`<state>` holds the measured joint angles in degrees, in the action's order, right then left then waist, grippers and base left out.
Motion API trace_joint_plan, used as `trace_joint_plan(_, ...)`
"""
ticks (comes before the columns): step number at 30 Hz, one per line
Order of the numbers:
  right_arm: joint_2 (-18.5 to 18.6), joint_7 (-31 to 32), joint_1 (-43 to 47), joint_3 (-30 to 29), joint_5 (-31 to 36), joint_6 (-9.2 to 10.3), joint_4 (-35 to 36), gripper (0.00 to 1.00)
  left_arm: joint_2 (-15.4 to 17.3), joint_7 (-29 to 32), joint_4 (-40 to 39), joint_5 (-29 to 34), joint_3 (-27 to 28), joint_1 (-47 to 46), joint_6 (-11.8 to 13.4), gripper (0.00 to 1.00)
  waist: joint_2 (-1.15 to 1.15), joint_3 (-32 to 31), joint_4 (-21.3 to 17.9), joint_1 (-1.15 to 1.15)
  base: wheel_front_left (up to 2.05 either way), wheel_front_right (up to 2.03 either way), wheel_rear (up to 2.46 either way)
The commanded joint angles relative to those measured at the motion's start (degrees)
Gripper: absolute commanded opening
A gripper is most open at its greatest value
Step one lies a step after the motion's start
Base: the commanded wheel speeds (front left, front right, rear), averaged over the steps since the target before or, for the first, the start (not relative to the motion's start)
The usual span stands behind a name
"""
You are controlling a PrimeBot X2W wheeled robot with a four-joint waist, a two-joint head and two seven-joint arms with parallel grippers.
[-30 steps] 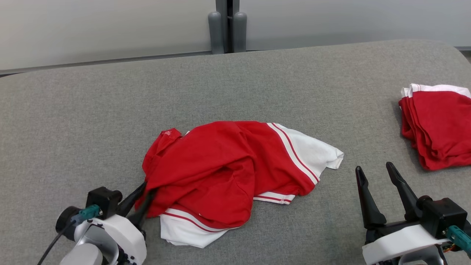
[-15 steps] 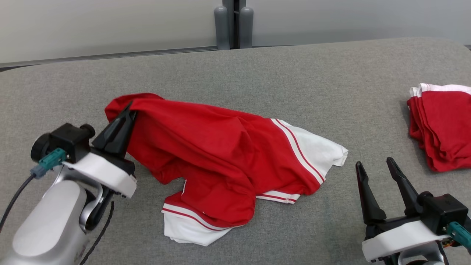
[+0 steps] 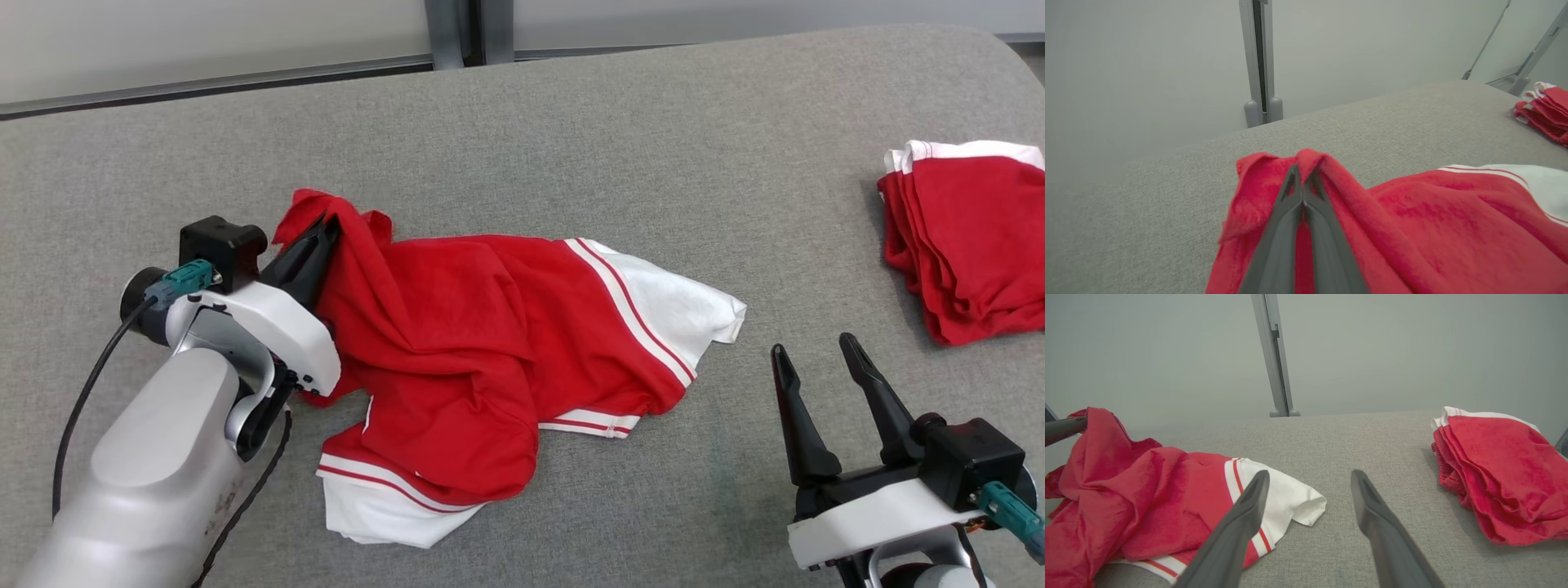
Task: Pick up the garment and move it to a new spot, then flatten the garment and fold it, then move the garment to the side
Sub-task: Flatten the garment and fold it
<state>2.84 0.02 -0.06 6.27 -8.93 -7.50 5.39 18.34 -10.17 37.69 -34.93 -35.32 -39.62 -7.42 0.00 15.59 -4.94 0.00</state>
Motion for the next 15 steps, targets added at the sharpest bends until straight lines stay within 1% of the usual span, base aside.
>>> trace_joint_plan(1, 0.12, -0.37, -0.91, -0.07, -0.14, 0.02, -0.06, 1.00, -0.24, -0.72, 1.71, -1.22, -1.09, -1.59, -0.07, 0.49, 0.00, 0.58, -0.20, 0.00, 0.00, 0.00, 0.00)
trace_joint_plan(2, 0.12, -0.43, -0.94, -0.12, -0.13, 0.02, -0.07, 1.00, -0.20, -1.17, 2.61, -1.96, -1.80, -1.95, -0.08, 1.00, 0.00, 0.70, -0.16, 0.00, 0.00, 0.00, 0.00)
trace_joint_plan(5, 0.12, -0.48, -0.90, -0.46, 0.17, 0.02, -0.01, 1.00, -0.03, -3.24, 3.60, -3.66, -3.02, -2.50, -0.09, 1.00, 0.00, 0.79, 0.27, 0.00, 0.00, 0.00, 0.00)
trace_joint_plan(9, 0.12, -0.46, -0.79, -0.98, 0.47, 0.02, 0.16, 1.00, 0.82, -4.84, 1.86, -5.62, -1.60, -0.13, -0.09, 1.00, 0.00, 0.43, 1.34, 0.00, 0.00, 0.00, 0.00)
trace_joint_plan(11, 0.11, -0.48, -0.74, -1.31, 0.60, 0.02, 0.32, 1.00, 1.50, -5.01, -1.04, -5.36, 1.18, 1.12, -0.09, 1.00, 0.00, 0.32, 2.19, 0.00, 0.00, 0.00, 0.00)
trace_joint_plan(15, 0.12, -0.49, -0.85, -1.61, 0.58, 0.02, 0.38, 1.00, 1.95, -5.02, -9.76, -1.98, 9.47, 8.11, 2.33, 1.00, 0.00, 0.00, 3.71, 0.00, 0.00, 0.00, 0.00)
